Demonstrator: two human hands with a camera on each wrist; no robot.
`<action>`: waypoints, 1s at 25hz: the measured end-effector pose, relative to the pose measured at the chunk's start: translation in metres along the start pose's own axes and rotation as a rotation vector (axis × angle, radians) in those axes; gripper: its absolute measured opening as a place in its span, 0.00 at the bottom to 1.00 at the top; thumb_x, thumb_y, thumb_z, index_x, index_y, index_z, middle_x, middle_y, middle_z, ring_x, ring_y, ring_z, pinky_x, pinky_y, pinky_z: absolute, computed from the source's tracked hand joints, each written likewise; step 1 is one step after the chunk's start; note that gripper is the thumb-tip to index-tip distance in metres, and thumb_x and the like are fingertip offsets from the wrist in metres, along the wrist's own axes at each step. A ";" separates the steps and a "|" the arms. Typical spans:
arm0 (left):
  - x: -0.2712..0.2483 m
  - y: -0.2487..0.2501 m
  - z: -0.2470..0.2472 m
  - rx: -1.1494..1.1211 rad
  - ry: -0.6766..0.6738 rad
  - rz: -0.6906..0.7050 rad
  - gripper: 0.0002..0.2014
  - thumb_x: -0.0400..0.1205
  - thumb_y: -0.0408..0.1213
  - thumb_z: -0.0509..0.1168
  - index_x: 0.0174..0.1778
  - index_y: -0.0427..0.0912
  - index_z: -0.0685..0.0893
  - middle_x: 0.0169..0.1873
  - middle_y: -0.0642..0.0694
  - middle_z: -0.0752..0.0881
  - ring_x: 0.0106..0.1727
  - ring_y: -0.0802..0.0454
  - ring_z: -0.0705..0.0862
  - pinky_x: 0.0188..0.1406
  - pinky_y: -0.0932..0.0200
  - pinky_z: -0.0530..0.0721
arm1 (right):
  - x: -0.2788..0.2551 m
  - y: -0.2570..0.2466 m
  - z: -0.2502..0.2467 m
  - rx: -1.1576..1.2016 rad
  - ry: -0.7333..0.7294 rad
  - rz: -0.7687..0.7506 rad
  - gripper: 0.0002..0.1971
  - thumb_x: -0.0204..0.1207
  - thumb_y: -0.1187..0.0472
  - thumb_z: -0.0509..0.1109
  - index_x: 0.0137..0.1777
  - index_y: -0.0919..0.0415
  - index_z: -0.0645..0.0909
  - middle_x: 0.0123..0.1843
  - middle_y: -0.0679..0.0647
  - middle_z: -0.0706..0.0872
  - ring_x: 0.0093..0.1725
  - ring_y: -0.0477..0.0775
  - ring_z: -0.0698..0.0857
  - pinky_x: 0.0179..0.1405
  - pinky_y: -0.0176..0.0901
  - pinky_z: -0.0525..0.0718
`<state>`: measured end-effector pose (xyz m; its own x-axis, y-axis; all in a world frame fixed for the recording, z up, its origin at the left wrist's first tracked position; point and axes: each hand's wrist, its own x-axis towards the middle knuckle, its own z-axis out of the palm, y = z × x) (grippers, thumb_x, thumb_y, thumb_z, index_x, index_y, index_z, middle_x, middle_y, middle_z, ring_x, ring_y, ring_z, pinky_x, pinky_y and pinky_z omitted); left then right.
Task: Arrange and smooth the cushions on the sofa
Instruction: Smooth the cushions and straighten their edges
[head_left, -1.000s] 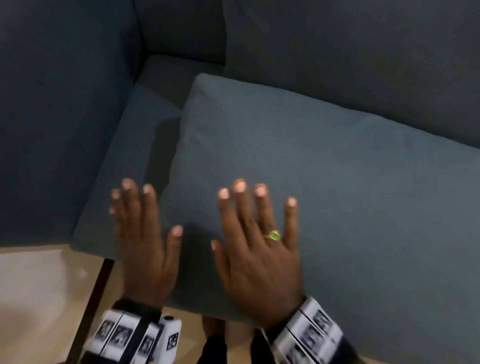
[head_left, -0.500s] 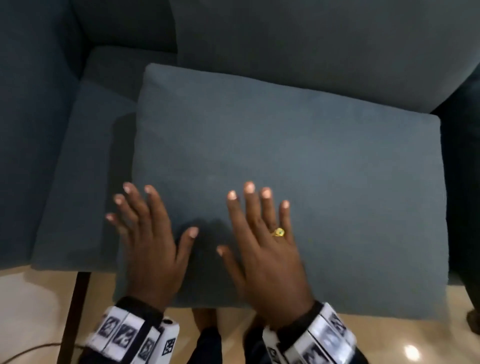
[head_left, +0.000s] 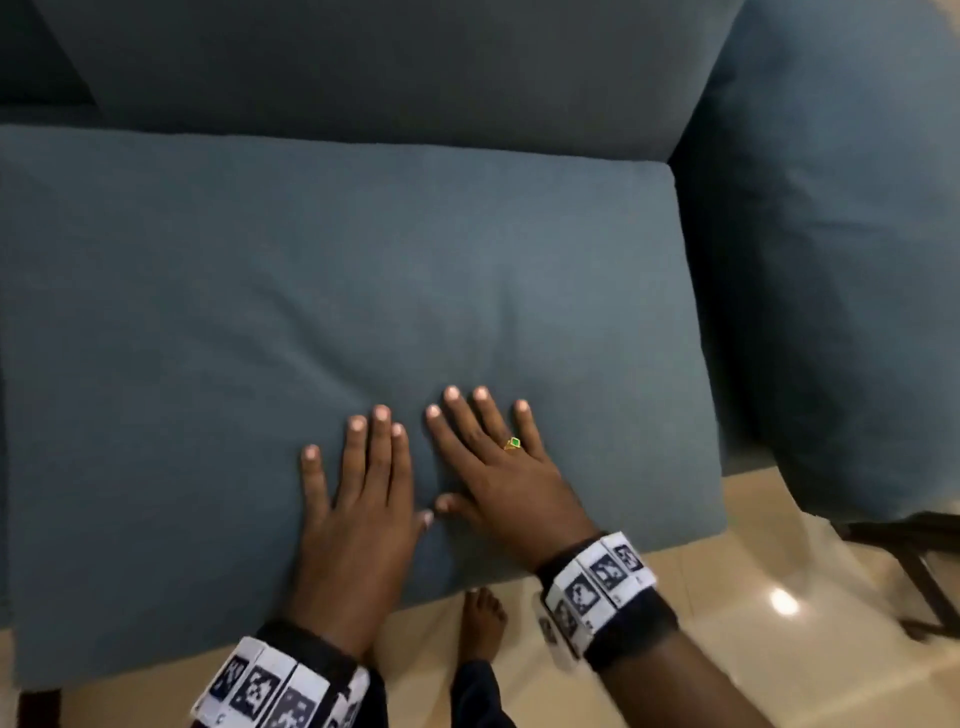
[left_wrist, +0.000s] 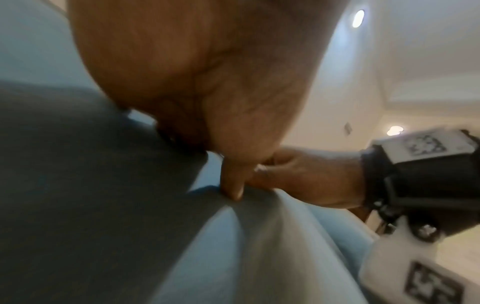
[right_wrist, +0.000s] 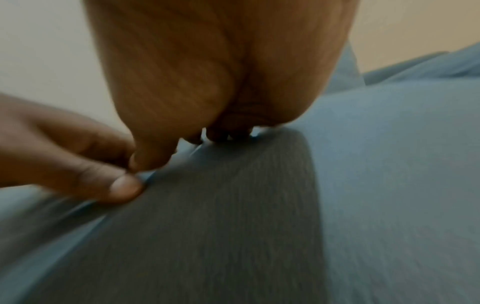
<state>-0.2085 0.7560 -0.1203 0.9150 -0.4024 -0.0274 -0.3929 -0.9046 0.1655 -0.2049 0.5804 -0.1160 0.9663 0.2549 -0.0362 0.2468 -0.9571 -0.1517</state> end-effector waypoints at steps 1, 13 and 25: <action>0.006 0.018 0.001 -0.002 0.008 -0.022 0.41 0.86 0.50 0.60 0.86 0.27 0.53 0.87 0.28 0.50 0.87 0.28 0.54 0.78 0.16 0.54 | -0.004 0.012 -0.002 0.032 0.013 -0.001 0.36 0.83 0.42 0.57 0.90 0.50 0.57 0.91 0.53 0.54 0.90 0.57 0.47 0.80 0.78 0.63; 0.080 0.156 0.010 -0.021 0.105 0.249 0.36 0.88 0.47 0.53 0.89 0.34 0.48 0.89 0.39 0.45 0.89 0.38 0.44 0.85 0.26 0.47 | -0.078 0.146 -0.002 0.284 0.301 0.456 0.34 0.88 0.50 0.58 0.90 0.54 0.48 0.90 0.52 0.41 0.90 0.59 0.40 0.88 0.67 0.52; 0.089 0.247 0.054 0.126 -0.099 0.281 0.32 0.88 0.46 0.46 0.88 0.34 0.56 0.88 0.37 0.48 0.90 0.40 0.49 0.82 0.20 0.46 | -0.108 0.198 0.012 0.557 0.059 0.693 0.38 0.88 0.55 0.61 0.91 0.49 0.40 0.91 0.50 0.34 0.89 0.54 0.33 0.87 0.69 0.51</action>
<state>-0.2286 0.4891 -0.1356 0.7584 -0.6449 -0.0943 -0.6426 -0.7641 0.0569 -0.2612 0.3651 -0.1544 0.8912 -0.3789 -0.2495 -0.4513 -0.6839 -0.5732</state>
